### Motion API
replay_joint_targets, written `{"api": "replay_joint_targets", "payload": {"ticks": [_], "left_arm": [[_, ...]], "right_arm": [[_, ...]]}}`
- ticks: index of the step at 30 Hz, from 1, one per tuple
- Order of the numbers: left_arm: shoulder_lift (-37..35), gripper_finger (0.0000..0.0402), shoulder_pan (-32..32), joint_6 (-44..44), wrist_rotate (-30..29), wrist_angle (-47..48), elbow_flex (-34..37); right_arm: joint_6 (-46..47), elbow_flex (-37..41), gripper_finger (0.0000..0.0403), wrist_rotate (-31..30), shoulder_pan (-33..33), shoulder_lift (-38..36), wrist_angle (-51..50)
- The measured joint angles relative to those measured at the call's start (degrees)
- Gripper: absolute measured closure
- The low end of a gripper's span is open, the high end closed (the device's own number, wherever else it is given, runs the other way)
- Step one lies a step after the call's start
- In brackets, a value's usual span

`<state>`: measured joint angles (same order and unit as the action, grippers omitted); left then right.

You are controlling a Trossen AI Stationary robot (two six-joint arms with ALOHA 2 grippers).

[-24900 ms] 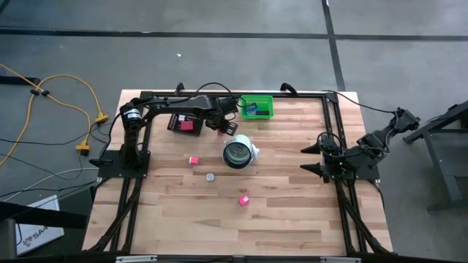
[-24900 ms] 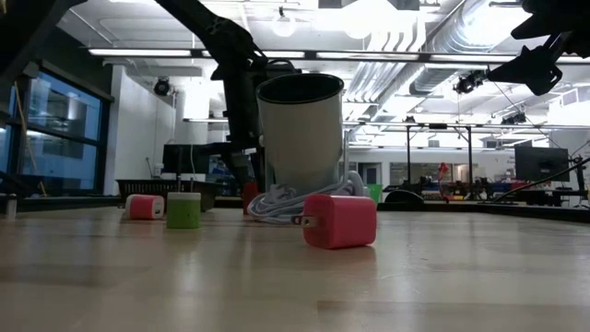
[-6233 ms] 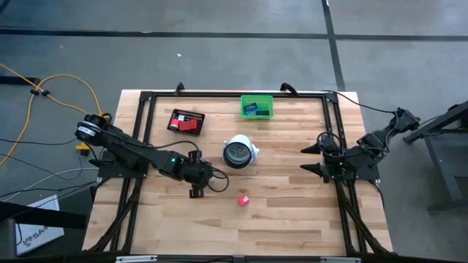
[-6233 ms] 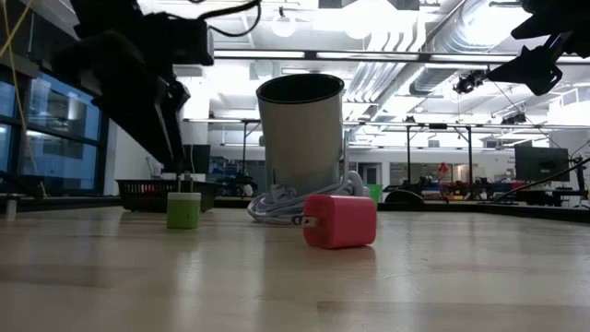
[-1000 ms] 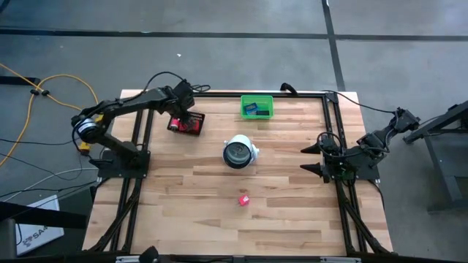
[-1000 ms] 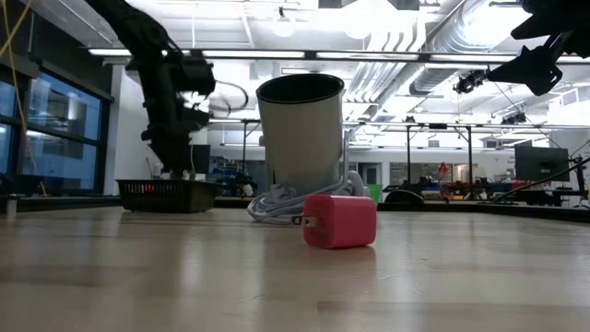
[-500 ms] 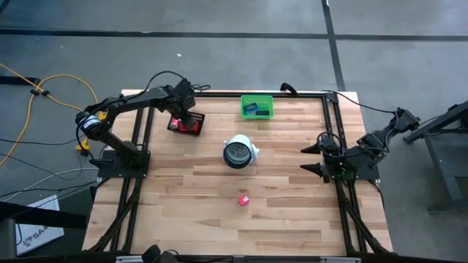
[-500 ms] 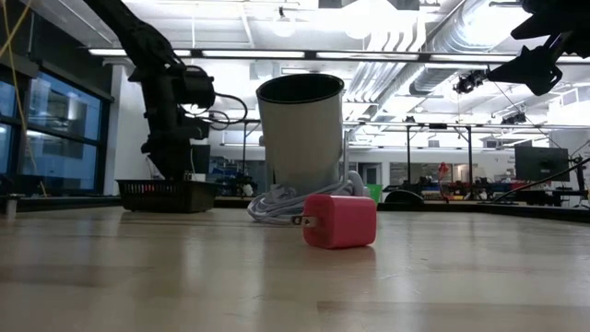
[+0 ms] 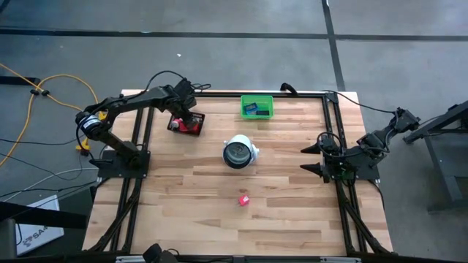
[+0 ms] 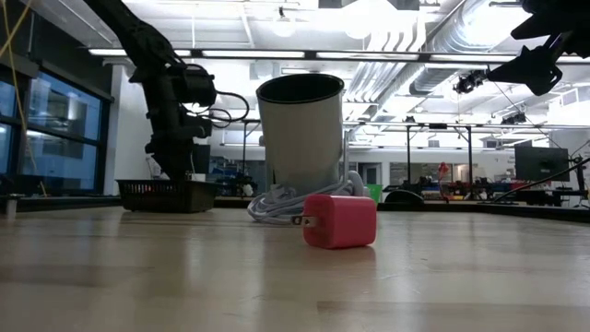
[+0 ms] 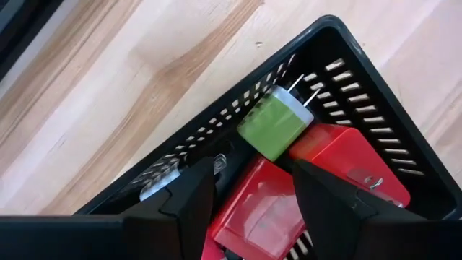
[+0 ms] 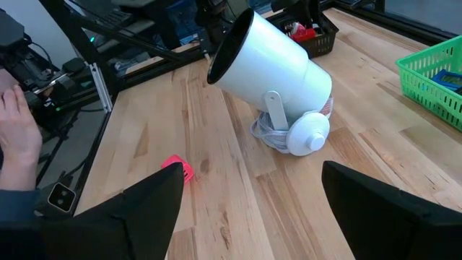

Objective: Pick & Place Office items
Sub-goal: Put the pink charger adapter into the black bin

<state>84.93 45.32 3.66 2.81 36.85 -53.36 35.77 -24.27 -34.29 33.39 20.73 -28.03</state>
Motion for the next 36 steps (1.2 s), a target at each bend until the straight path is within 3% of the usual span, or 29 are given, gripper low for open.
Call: {"api": "replay_joint_targets", "payload": {"ticks": [14, 24, 36], "left_arm": [[-3.52, 0.0218, 0.04, -0.02, -0.5, 0.29, 0.0], [-13.98, 0.0218, -0.37, 0.3, -1.62, 2.36, -0.31], [-23.79, 0.0218, -10.21, -0.05, -9.4, 6.94, -0.31]], "right_arm": [[0.0, 0.0, 0.0086, 0.01, 0.0, -0.01, 0.0], [0.0, 0.0, 0.0086, -0.01, -0.02, -0.01, 0.0], [0.0, 0.0, 0.0086, -0.01, -0.02, -0.01, 0.0]]}}
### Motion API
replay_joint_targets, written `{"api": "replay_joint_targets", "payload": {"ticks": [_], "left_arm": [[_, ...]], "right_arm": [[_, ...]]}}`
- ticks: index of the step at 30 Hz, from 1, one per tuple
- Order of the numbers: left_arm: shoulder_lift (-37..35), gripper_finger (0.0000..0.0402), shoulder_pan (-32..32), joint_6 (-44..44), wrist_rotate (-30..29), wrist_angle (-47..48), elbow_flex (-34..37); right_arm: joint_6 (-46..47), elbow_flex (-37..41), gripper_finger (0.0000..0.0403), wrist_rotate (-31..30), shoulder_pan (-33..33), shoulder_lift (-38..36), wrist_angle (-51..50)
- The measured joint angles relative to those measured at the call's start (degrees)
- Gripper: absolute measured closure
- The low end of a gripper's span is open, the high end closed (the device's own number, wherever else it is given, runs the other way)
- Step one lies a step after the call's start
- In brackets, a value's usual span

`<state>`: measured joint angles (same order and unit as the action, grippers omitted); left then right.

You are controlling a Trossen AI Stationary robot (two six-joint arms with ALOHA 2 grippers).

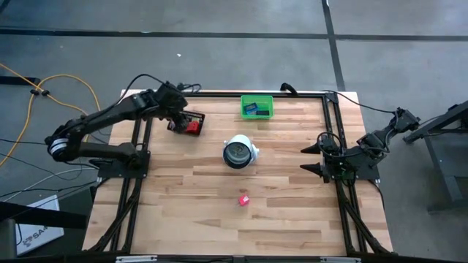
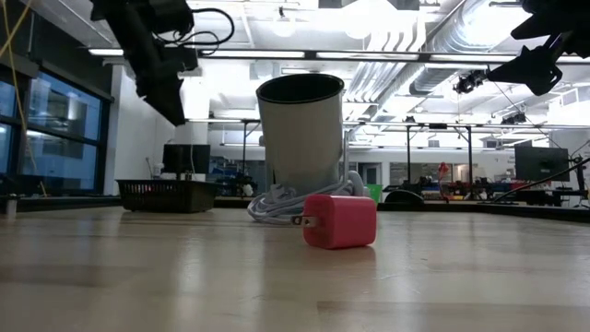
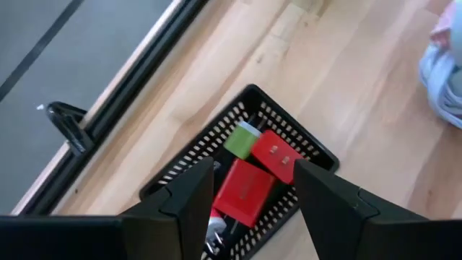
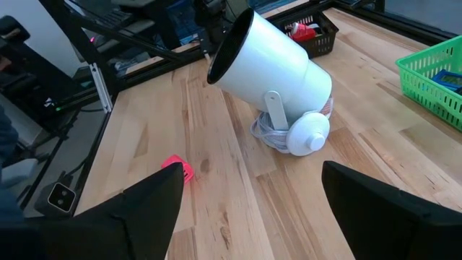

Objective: Pick & Place Office items
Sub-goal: Put the pink charger adapter into the black bin

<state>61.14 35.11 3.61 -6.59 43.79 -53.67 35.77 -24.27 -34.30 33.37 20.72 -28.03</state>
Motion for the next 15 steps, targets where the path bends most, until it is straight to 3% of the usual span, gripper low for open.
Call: {"api": "replay_joint_targets", "payload": {"ticks": [8, 15], "left_arm": [[-0.23, 0.0218, -4.45, -2.96, 0.06, 1.27, 0.0], [-0.23, 0.0218, -16.18, -8.11, -0.21, 1.07, 0.0]], "right_arm": [[0.0, 0.0, 0.0086, 0.01, 0.01, 0.0, 0.0], [0.0, 0.0, 0.0086, 0.0, 0.0, 0.0, -0.01]]}}
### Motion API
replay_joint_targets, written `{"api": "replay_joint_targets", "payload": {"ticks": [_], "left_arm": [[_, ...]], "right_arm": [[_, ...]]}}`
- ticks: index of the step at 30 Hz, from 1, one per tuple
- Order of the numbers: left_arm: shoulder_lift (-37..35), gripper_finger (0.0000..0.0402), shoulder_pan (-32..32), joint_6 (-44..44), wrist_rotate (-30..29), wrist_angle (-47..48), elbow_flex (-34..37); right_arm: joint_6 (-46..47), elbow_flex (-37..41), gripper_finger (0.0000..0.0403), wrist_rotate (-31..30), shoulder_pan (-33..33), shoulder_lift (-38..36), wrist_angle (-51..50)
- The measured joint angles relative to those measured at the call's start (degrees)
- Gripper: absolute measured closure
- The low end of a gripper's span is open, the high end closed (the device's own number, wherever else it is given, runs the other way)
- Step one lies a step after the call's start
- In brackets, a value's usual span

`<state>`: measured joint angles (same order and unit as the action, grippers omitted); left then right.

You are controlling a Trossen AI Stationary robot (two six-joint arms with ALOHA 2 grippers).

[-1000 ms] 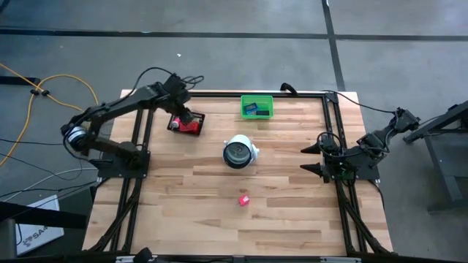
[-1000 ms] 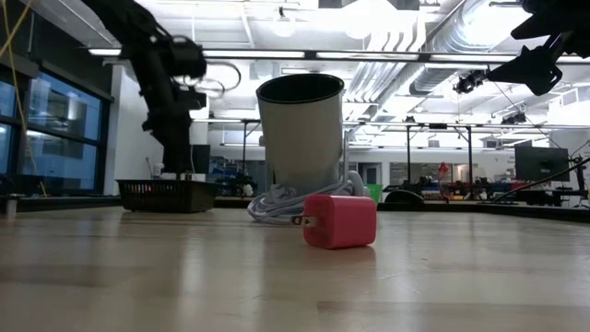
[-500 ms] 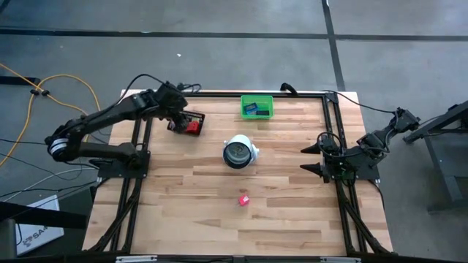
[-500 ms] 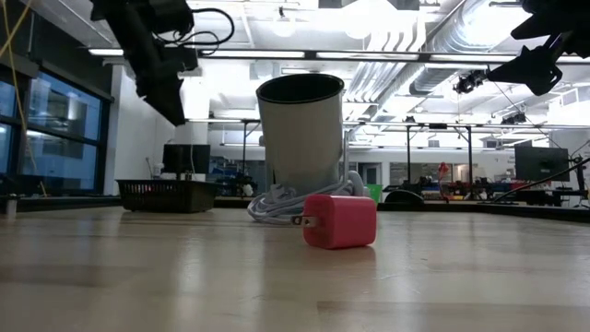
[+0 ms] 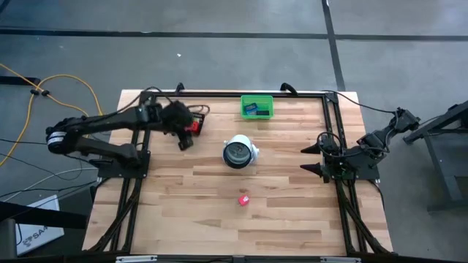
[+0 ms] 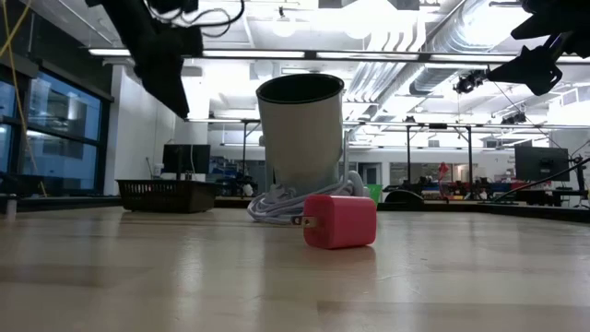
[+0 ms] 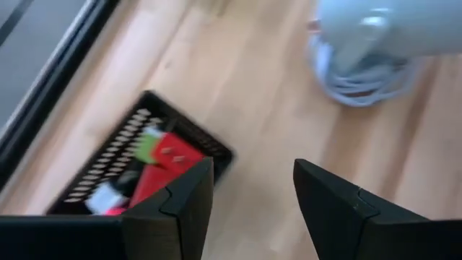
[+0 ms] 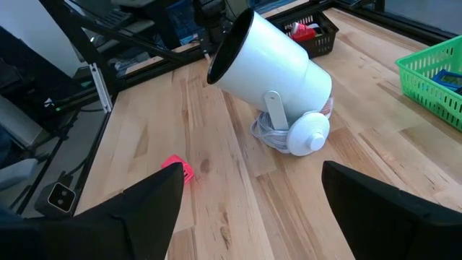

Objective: Pick & Place Office items
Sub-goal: Put the pink charger adapter into the black bin

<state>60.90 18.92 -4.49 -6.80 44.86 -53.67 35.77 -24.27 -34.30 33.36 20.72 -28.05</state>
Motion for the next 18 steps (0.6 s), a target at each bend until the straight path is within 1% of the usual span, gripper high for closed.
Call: {"api": "replay_joint_targets", "payload": {"ticks": [6, 10, 13, 18], "left_arm": [[0.99, 0.0218, -13.83, -10.44, -7.88, -0.05, 0.0], [2.96, 0.0218, -22.55, -17.55, -12.18, -0.52, 0.0], [4.76, 0.0218, -28.28, -22.72, -15.67, -1.08, -0.16], [8.32, 0.0218, -36.59, -27.52, -22.25, -3.34, -1.37]], "right_arm": [[0.0, 0.0, 0.0086, 0.02, 0.02, 0.01, 0.0], [0.0, 0.0, 0.0086, 0.01, 0.02, -0.01, 0.0], [0.0, 0.0, 0.0086, 0.02, 0.02, 0.0, -0.01], [0.0, 0.0, 0.0086, 0.01, 0.02, -0.01, 0.01]]}}
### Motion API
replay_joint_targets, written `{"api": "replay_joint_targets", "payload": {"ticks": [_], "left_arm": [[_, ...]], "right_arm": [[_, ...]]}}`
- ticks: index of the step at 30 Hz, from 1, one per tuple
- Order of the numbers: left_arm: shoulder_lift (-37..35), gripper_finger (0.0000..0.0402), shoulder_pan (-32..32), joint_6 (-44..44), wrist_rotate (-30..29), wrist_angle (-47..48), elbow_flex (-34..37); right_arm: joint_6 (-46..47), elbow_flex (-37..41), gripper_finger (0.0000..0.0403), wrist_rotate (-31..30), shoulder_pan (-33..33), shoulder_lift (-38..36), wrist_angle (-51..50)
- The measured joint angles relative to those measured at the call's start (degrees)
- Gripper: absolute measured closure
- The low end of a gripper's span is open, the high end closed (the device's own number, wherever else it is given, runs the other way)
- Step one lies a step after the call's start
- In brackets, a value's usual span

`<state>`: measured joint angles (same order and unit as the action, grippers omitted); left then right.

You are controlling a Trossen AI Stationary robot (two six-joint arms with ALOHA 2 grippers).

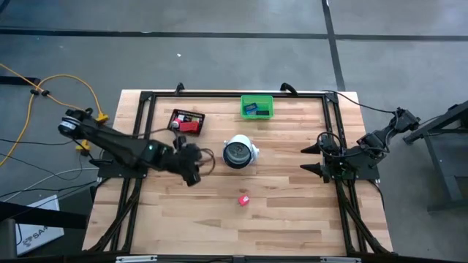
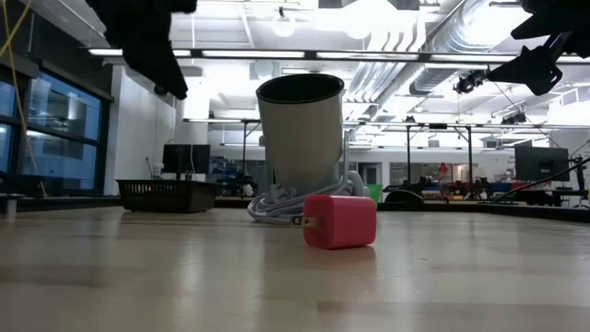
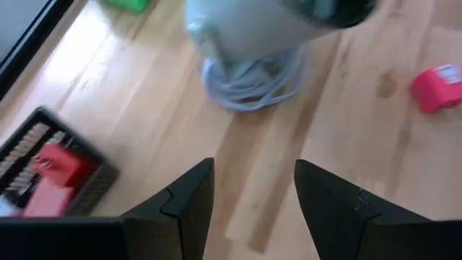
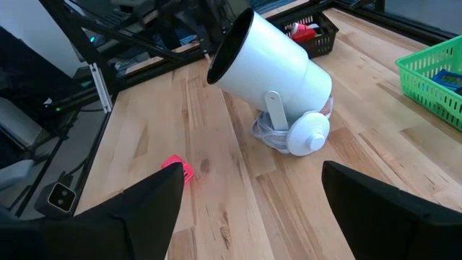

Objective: Pick & Place Office items
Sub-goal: Put the pink charger adapter into the black bin

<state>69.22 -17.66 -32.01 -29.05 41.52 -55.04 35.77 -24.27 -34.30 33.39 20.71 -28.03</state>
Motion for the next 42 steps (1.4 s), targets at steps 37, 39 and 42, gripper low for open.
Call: {"api": "replay_joint_targets", "payload": {"ticks": [37, 39, 42], "left_arm": [[38.58, 0.0218, -16.59, -21.95, -15.7, -10.66, -26.35], [39.98, 0.0218, -17.29, -24.41, -17.09, -10.44, -26.26], [41.44, 0.0218, -17.67, -27.27, -17.98, -10.91, -26.26]], "right_arm": [[0.0, 0.02, 0.0086, -0.01, -0.02, 0.02, -0.02], [0.0, 0.01, 0.0086, 0.03, 0.0, 0.0, 0.0], [0.0, 0.02, 0.0086, 0.01, -0.02, 0.0, -0.02]]}}
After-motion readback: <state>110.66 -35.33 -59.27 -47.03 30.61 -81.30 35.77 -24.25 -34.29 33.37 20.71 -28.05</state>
